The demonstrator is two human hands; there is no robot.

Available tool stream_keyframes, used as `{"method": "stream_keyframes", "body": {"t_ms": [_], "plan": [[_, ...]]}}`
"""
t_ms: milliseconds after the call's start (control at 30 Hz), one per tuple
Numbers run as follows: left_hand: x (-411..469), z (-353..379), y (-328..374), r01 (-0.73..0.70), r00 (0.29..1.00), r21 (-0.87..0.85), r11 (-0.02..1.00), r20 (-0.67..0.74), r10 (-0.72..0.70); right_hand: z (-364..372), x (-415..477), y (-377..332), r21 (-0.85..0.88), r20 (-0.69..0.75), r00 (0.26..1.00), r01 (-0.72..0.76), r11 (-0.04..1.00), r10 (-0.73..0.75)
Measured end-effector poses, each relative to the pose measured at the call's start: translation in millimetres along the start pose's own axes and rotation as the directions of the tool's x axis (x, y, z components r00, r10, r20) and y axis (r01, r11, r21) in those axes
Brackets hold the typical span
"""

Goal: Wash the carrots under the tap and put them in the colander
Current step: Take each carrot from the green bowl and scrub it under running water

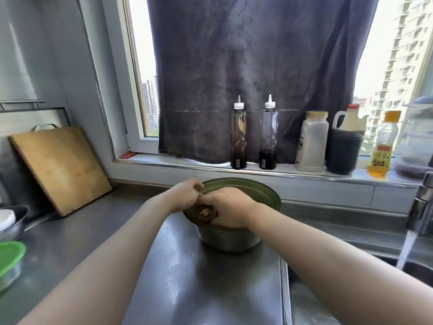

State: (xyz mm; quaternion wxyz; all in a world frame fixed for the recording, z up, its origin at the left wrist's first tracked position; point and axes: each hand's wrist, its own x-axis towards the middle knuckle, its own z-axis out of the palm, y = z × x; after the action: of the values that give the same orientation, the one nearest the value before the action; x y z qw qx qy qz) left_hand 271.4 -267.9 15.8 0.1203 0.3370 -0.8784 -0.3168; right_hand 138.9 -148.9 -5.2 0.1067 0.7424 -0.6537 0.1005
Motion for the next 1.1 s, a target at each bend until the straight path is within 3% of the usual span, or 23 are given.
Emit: {"method": "stream_keyframes", "body": {"t_ms": [100,167,300,433,533,633,733,900,1033,1100], "plan": [[-4.0,0.7,5.6,-0.016,0.997,-0.164,0.986,-0.071,0.004,-6.2,-7.1,4.5,0.195,-0.047,0.993,-0.101,0.976,0.112],[-7.1,-1.1,15.9,-0.084,0.992,-0.237,0.968,-0.107,0.06,-23.3,-14.5,8.4,0.403,-0.138,0.959,-0.172,0.899,0.246],[-22.2,-2.9,56.0,-0.245,0.969,-0.333,0.91,-0.094,0.227,-65.0,-39.0,24.0,0.637,-0.321,0.814,-0.193,0.746,0.484],[-35.5,22.2,103.2,-0.425,0.904,-0.127,0.896,-0.008,0.428,-77.7,-102.3,29.6,0.815,-0.277,0.695,-0.195,0.545,0.663],[-49.6,61.7,139.2,-0.493,0.866,0.026,0.869,0.108,0.488,-64.7,-164.4,29.7,0.958,-0.135,0.618,-0.116,0.261,0.774],[-64.6,103.9,164.2,-0.508,0.828,0.026,0.861,0.292,0.479,-46.8,-230.2,35.4,0.989,0.034,0.565,-0.137,0.053,0.825],[-76.4,151.5,180.2,-0.541,0.778,0.118,0.833,0.445,0.442,-35.0,-291.8,37.7,0.974,0.192,0.584,-0.211,-0.08,0.789],[-78.1,237.6,187.8,-0.498,0.769,0.086,0.863,0.504,0.394,-21.9,-355.2,53.4,0.932,0.308,0.567,-0.342,-0.122,0.764],[-73.4,297.1,186.6,-0.444,0.797,0.003,0.896,0.458,0.393,3.0,-375.5,79.7,0.927,0.329,0.429,-0.317,-0.2,0.841],[-67.2,319.4,183.4,-0.406,0.813,-0.052,0.912,0.436,0.387,12.8,-378.0,90.2,0.922,0.319,0.39,-0.338,-0.188,0.864]]}}
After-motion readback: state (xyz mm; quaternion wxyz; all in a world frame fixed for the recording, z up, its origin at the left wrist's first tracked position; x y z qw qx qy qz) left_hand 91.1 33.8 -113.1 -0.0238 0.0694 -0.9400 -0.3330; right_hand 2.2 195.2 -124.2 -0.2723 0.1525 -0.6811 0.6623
